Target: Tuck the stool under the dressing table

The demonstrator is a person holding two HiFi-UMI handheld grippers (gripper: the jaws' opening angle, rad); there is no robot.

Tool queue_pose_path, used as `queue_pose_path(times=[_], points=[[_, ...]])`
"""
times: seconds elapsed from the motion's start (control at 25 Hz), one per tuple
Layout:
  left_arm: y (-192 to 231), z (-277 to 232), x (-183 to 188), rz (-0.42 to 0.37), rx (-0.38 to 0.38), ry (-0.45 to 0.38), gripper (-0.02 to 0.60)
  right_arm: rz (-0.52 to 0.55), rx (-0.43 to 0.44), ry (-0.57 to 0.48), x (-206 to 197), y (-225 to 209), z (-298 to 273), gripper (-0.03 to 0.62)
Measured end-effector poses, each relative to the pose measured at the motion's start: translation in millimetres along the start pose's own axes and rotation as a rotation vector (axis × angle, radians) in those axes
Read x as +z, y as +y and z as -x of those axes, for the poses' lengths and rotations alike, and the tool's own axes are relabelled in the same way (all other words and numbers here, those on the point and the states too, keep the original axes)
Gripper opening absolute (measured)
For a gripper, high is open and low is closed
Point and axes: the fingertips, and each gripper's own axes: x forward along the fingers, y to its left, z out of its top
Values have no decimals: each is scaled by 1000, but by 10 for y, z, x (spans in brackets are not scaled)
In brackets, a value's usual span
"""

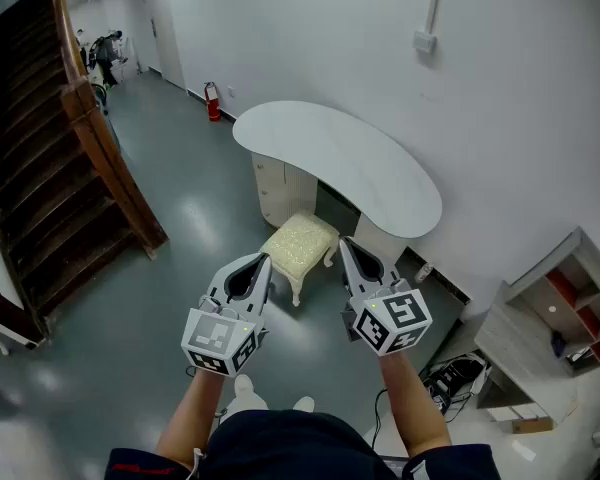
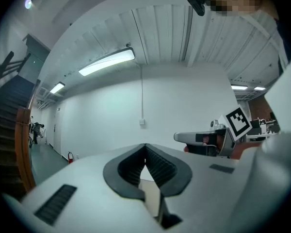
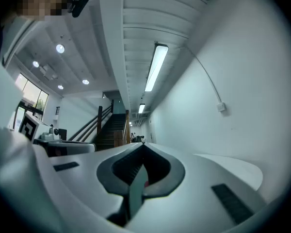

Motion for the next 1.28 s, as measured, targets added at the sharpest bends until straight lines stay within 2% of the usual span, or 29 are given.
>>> queue_pose_path(times=[0.16,0.6,0.84,1.0,1.28], points=[[-12,-6,-2,15,-5,0,9,-34,-7,-7,2,-34,28,9],[55,-70,-82,8,7,30,8,-30,-9,14,-71,-74,-40,9],[237,-74,-176,16,34,53,8,-67,-18,27,-164,-126,-226,9],[418,-137,-239,34,47,55,8,-48,-11,52,-257,-99,-398,9],[726,-453,-328,63,20,62,9,-46,-18,62,-319,-218,-786,9]])
